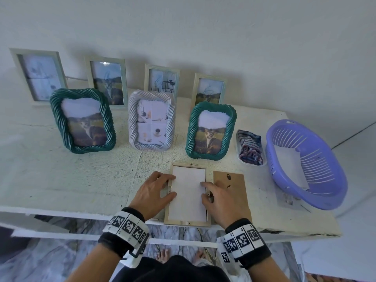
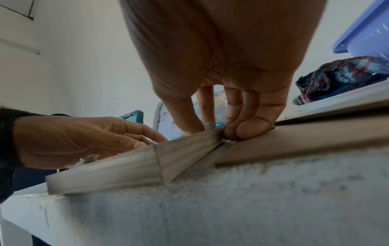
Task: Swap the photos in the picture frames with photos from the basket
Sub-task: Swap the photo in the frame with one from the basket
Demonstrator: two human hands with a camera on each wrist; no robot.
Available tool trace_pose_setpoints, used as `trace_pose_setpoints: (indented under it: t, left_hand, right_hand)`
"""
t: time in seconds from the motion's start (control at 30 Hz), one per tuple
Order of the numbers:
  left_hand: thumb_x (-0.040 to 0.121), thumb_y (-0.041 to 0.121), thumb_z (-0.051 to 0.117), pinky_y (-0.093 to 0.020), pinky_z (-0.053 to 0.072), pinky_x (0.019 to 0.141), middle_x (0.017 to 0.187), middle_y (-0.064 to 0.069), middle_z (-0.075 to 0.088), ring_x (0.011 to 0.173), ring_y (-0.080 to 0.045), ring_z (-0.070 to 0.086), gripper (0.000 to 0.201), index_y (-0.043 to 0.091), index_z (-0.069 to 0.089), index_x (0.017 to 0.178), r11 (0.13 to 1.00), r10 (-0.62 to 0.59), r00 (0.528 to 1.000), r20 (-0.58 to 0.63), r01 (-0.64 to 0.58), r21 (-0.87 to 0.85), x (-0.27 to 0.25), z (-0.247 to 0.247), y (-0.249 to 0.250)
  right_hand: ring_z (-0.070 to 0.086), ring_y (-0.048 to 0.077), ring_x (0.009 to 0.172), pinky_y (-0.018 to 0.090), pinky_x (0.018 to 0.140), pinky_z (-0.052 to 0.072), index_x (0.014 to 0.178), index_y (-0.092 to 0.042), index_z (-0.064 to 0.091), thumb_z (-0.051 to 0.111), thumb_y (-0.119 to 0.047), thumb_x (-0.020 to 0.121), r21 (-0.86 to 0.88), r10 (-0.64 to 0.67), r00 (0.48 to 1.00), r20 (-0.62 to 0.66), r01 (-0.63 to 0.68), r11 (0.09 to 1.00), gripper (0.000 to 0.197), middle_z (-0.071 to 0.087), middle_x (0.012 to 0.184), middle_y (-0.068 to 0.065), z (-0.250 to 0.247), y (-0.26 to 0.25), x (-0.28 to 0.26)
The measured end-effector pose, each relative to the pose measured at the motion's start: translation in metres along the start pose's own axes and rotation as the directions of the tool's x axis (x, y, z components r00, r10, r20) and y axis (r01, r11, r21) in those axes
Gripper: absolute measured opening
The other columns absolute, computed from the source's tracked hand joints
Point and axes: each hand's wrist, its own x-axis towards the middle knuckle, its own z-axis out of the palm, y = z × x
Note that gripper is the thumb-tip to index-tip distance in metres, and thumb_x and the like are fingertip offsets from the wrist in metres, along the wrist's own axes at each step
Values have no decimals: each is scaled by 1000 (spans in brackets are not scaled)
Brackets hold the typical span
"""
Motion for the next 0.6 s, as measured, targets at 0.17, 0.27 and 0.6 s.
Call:
trace_pose_setpoints:
  t: [0.17,0.27,0.6]
  left_hand:
    - [84,35,71,-6,39,77,107,9,53,91,6,53,45,27,57,126,995,47,999,0,-47,-84,-1,-6,-7]
    - [83,25,76,-8,44,78,101,11,60,89,0,58,39,27,61,119,989,53,999,9,-52,-135,-6,-11,-12]
    - [82,19,76,-18,51,83,96,13,67,93,-4,62,27,27,67,106,959,11,1000,22,-4,-284,-12,-8,-18]
  right_hand:
    - [54,13,69,32,62,51,129,-34,51,48,-39,92,97,-20,996,-89,29,995,37,52,94,-6,-2,6,-4]
    - [52,19,93,27,69,43,127,-22,54,53,-38,92,-31,80,985,-154,-86,996,38,56,109,1,-11,16,-12]
    - [41,27,116,34,94,41,137,-22,48,60,-39,89,11,358,932,-64,-358,934,52,40,130,8,-17,42,-31]
